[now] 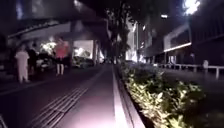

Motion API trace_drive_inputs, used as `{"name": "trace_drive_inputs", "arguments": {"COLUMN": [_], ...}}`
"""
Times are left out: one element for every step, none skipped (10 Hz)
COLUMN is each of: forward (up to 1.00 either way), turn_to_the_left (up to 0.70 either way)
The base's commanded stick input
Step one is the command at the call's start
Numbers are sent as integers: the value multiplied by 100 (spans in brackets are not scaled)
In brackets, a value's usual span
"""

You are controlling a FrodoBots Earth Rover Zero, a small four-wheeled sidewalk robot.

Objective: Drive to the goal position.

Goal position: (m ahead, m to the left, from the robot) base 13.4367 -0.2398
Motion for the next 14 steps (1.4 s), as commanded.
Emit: {"name": "trace_drive_inputs", "arguments": {"forward": [45, 45, 45, 45, 45, 45, 45, 45, 45, 45, 45, 45, 45, 45], "turn_to_the_left": [0, 0, 0, 0, 0, 0, 0, 0, 0, 0, 0, 0, 0, 0]}}
